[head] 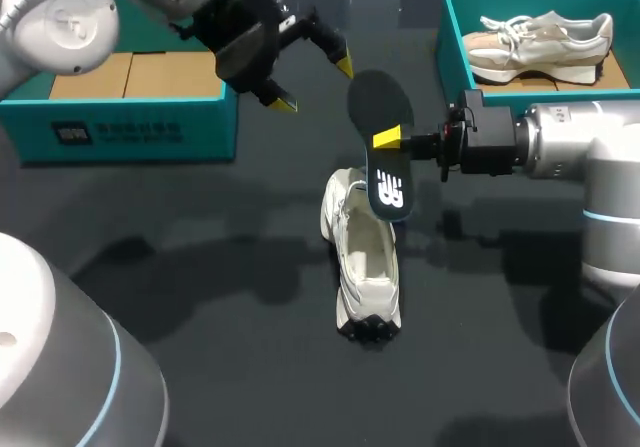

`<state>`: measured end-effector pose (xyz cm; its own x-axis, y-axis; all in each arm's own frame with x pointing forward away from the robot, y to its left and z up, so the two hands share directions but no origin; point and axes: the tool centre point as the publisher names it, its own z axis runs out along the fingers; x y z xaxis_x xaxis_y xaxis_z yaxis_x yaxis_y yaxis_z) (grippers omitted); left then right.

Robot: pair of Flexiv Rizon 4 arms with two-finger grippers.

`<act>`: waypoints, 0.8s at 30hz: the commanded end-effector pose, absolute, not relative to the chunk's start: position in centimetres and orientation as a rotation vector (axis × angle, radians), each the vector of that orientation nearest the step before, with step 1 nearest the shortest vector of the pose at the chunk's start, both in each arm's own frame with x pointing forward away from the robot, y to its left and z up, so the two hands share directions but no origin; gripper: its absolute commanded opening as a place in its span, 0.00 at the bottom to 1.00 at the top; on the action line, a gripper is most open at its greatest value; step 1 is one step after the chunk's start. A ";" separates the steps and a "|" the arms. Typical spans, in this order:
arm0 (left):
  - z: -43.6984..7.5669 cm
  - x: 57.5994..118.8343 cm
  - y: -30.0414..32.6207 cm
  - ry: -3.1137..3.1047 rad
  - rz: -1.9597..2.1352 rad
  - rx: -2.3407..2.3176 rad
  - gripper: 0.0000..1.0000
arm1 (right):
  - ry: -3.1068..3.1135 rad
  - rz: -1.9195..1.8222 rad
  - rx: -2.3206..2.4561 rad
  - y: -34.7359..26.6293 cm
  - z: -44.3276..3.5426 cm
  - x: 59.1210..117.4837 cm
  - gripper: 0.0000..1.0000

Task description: Take the shoe out of the shoebox, open the shoe tongue, remove and reinsert the insole, then place the shoe into the shoebox

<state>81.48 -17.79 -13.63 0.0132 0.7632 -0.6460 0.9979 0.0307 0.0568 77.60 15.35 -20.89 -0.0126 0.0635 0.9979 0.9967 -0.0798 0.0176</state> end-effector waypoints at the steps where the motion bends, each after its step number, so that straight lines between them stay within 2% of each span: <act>1: -14.1 81.1 -17.3 1.592 -0.808 1.592 1.00 | -1.229 -1.249 -1.311 15.4 -20.9 77.5 0.00; 11: -14.1 81.1 -17.3 1.592 -0.808 1.592 1.00 | -1.229 -1.249 -1.311 15.4 -20.9 77.5 0.00; 24: -18.1 81.8 -17.8 1.402 -0.902 1.380 1.00 | -1.229 -1.249 -1.311 15.4 -20.9 77.5 0.00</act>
